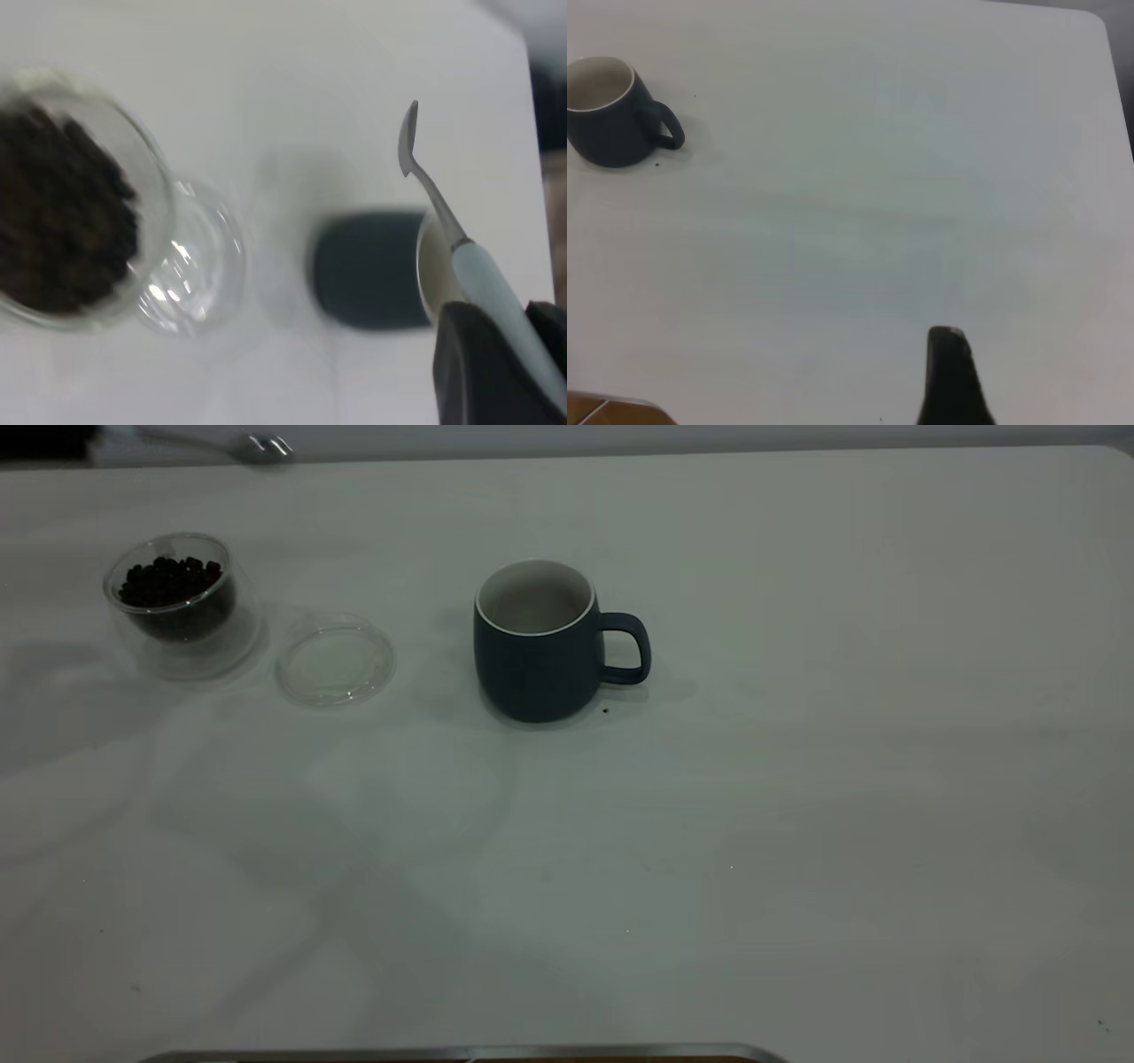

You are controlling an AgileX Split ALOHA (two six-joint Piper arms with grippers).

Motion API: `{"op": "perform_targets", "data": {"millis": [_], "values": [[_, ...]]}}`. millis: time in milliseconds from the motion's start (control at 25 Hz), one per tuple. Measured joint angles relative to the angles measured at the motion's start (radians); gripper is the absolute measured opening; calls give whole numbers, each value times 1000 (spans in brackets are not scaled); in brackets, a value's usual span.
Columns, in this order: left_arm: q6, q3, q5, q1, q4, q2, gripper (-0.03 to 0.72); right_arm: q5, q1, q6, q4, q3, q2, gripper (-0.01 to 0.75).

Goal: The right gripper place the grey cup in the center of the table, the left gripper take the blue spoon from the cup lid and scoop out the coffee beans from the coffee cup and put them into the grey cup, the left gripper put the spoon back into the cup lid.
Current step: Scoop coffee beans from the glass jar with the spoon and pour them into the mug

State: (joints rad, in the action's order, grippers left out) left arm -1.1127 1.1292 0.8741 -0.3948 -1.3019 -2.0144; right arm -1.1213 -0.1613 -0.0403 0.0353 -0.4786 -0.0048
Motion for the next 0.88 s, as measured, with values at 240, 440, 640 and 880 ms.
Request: {"op": "perform_targets", "data": {"millis": [240, 440, 640, 880], "values": [[115, 85, 12, -149, 104, -20, 133, 0, 0, 0, 0, 0, 0, 532], [116, 87, 57, -187, 188, -63, 133, 0, 0, 0, 0, 0, 0, 532], [95, 87, 53, -187, 194, -106, 133, 0, 0, 0, 0, 0, 0, 532], [57, 87, 35, -187, 176, -185, 133, 0, 0, 0, 0, 0, 0, 532]]}}
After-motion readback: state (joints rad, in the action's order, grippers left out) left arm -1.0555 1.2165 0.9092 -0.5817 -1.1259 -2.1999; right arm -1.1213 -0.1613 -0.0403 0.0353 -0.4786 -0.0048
